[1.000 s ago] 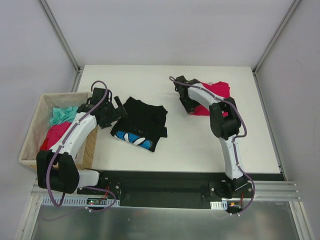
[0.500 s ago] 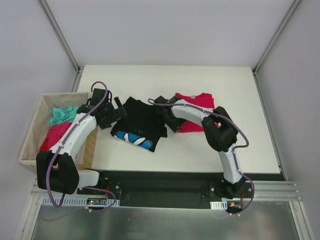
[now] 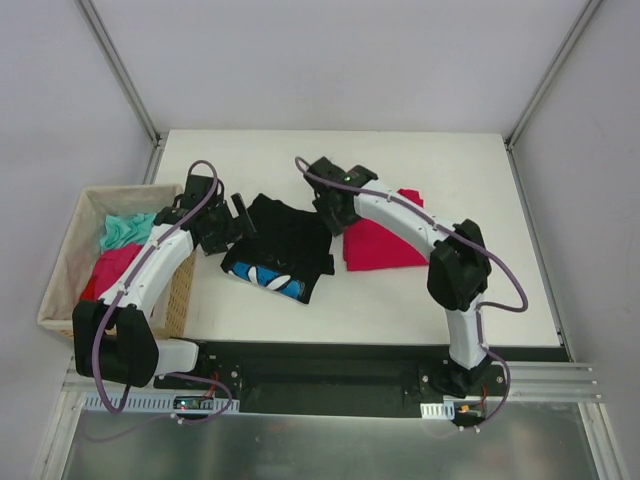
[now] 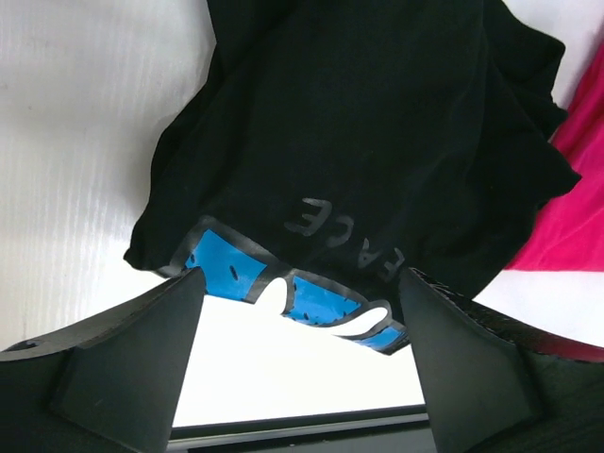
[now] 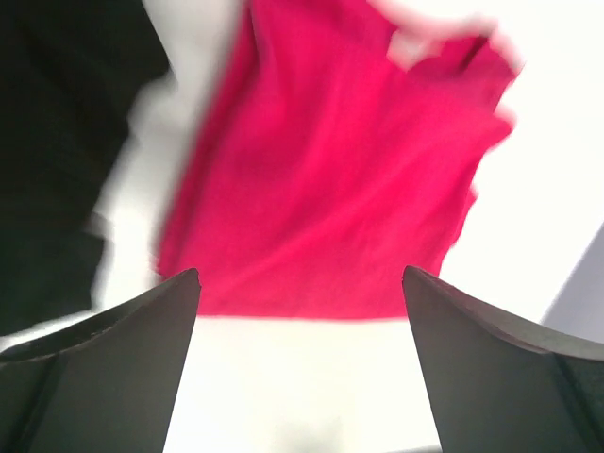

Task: Fold and stack the t-shirts

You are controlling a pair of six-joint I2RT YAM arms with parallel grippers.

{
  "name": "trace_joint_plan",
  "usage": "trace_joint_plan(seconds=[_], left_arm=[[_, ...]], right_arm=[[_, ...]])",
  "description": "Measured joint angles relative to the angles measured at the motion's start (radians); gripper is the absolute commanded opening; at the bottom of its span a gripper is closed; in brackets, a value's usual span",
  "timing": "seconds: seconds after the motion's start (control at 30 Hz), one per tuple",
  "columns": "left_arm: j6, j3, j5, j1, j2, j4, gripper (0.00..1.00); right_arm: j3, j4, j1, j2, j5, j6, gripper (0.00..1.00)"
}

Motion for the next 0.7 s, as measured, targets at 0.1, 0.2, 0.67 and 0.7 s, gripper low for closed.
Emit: trace_joint_plan(seconds=[0.1, 0.2, 0.67, 0.7], left_arm=[[0.022, 0.007, 0.005, 0.0, 0.001, -0.001, 0.78], [0.043, 0.011, 0.003, 0.0, 0.003, -0.024, 0.79], [0.084, 0.002, -0.055, 0.0, 0.031, -0.15, 0.67], [0.085, 0.002, -0.059, 0.0, 0.042, -0.156, 0.68]], right_arm=[[0.165, 0.01, 0.016, -0.016, -0.001, -0.002, 0.91], [0.204, 0.023, 0.041, -0.055, -0.026, 0.009, 0.91], [-0.167, 0.262, 0.088, -0.072, -0.278, 0.142, 0.89], [-0.183, 0.286, 0.088, -0.072, -0.288, 0.149, 0.89]])
